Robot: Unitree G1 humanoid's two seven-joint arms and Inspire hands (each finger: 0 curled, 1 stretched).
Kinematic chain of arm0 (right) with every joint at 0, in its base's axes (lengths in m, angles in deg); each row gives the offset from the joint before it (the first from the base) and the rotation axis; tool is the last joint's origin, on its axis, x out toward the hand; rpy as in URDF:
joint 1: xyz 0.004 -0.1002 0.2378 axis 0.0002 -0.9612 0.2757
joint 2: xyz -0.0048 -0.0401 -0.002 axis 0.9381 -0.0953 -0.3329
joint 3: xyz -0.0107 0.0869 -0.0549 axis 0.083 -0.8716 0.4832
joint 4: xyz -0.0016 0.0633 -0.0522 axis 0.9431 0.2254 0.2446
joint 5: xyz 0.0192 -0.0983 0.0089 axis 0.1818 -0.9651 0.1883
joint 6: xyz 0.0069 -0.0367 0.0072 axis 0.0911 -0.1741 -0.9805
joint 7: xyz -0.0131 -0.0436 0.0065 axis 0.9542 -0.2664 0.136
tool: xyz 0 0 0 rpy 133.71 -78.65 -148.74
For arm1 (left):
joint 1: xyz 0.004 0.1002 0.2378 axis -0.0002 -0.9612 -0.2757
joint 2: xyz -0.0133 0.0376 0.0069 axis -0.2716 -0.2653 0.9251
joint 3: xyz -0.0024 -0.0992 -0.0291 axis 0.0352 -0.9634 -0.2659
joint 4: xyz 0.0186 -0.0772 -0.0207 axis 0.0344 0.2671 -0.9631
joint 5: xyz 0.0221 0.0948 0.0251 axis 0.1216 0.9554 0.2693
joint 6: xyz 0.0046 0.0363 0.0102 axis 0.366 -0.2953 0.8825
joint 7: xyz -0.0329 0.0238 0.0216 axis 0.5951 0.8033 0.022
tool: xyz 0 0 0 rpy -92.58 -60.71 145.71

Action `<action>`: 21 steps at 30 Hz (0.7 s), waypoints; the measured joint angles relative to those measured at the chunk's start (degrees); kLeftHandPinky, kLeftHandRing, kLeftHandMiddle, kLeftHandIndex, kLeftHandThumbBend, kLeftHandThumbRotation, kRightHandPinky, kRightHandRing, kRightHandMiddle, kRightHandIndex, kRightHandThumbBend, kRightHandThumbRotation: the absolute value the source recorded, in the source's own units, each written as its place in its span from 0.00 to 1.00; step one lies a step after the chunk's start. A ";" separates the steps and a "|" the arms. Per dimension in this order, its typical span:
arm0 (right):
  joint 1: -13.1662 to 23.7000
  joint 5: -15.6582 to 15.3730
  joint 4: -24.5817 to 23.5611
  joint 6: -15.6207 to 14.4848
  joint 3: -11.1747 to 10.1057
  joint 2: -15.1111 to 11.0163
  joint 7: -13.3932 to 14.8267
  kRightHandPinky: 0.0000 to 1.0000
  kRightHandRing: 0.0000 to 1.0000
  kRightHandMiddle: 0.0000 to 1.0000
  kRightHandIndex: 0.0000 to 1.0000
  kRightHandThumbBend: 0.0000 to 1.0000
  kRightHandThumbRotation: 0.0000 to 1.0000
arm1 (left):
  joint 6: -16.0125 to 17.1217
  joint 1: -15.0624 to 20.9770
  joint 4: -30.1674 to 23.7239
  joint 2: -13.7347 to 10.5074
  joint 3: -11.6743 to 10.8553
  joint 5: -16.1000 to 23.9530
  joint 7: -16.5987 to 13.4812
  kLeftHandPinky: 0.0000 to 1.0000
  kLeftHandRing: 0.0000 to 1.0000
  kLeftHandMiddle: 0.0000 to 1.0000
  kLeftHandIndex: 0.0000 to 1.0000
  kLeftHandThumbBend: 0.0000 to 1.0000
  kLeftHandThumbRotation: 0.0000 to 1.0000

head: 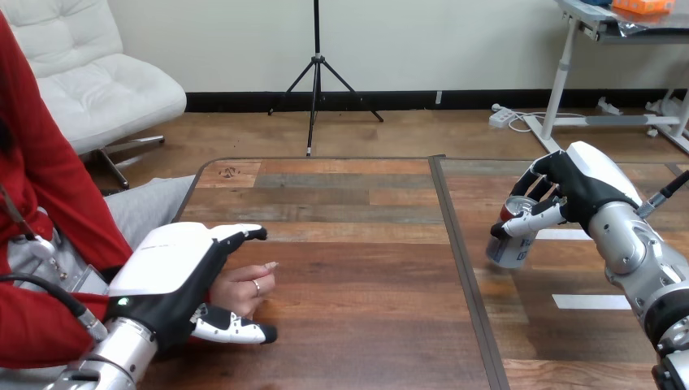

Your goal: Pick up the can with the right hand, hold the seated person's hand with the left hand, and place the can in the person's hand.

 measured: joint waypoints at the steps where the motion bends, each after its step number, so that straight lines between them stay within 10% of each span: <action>1: 0.00 -0.01 0.00 0.00 0.00 0.00 0.02 0.40 0.41 0.46 0.47 0.80 0.00 | -0.23 0.12 0.24 -0.06 0.06 0.06 0.00 0.69 0.80 0.83 0.81 1.00 0.26; 21: 0.00 0.00 0.00 0.04 0.00 -0.05 0.06 0.39 0.41 0.47 0.47 0.80 0.00 | -8.90 0.98 4.21 -0.80 2.51 4.64 -2.38 0.72 0.81 0.84 0.81 1.00 0.18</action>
